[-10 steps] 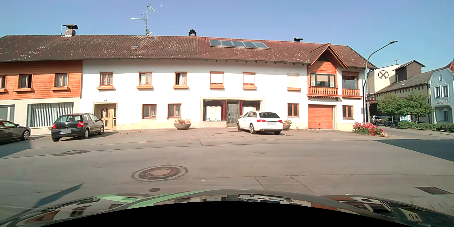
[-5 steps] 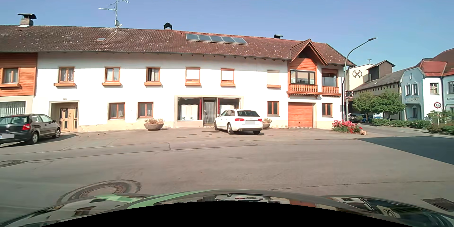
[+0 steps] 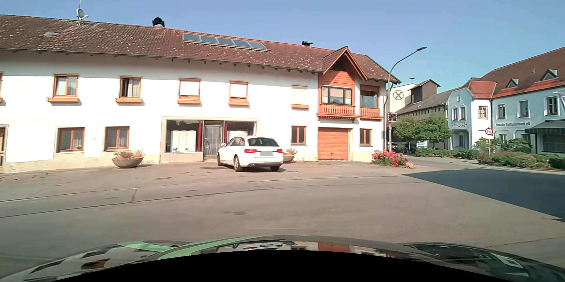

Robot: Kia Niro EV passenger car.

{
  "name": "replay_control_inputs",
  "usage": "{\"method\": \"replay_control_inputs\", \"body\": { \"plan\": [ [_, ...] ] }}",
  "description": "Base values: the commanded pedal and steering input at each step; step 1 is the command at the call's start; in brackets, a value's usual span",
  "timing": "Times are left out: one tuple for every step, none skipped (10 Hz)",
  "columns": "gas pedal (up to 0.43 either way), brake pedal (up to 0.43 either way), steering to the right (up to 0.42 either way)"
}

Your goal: Follow the waypoints while adhering to traffic rules and regulations

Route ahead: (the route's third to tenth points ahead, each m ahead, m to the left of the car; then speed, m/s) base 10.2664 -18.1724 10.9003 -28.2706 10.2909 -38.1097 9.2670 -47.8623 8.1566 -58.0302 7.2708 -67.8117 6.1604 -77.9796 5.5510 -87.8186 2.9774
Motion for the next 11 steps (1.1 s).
{"method": "replay_control_inputs", "body": {
  "plan": [
    [0.098, 0.000, 0.567],
    [0.098, 0.000, 0.574],
    [0.138, 0.000, 0.571],
    [0.150, 0.000, 0.568],
    [0.150, 0.000, 0.567],
    [0.150, 0.000, 0.562],
    [0.189, 0.000, 0.550],
    [0.228, 0.000, 0.540],
    [0.228, 0.000, 0.540],
    [0.228, 0.000, 0.541],
    [0.220, 0.000, 0.540]
  ]
}}
